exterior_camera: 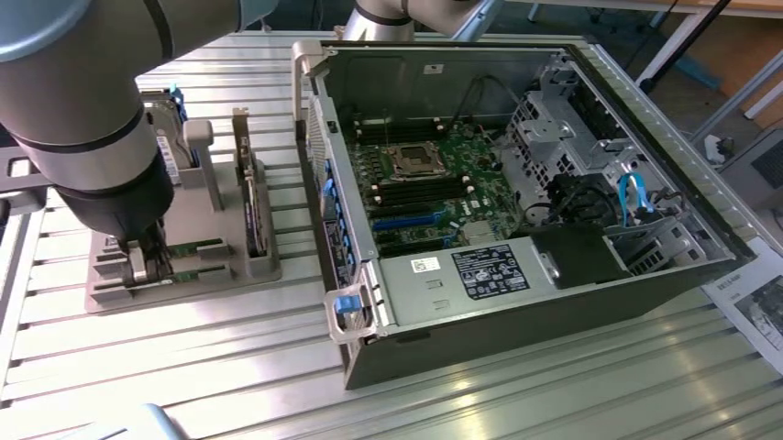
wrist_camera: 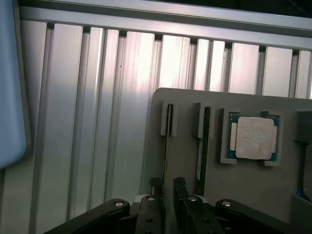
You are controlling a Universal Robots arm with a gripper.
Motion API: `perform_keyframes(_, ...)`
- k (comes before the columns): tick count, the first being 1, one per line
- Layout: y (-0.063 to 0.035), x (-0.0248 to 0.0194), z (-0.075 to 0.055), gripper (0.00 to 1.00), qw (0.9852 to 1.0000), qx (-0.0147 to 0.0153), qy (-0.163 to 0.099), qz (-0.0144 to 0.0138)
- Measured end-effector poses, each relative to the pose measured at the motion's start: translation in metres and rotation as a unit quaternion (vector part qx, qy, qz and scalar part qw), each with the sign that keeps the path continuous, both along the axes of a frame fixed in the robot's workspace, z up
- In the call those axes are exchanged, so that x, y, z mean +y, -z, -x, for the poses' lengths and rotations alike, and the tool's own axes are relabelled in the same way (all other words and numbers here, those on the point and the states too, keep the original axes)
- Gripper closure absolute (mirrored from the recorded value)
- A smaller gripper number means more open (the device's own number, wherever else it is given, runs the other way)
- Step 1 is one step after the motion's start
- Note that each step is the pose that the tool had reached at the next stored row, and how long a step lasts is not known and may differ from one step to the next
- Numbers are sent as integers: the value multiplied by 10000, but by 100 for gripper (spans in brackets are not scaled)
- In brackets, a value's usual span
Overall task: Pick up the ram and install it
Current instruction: 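Pick up the ram and move it above insertion slot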
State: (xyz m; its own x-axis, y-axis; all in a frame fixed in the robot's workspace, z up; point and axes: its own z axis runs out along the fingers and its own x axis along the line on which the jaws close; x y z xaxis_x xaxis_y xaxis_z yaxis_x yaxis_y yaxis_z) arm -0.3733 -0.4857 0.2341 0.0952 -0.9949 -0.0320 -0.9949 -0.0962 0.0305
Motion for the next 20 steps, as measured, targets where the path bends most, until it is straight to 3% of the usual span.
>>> perform_keyframes(7, 129, -7, 0, 76, 10000, 0, -3, 0)
perform_keyframes(14, 129, -9, -13, 76, 10000, 0, -4, 0)
perform_keyframes(20, 129, -18, -113, 76, 10000, 0, -3, -1)
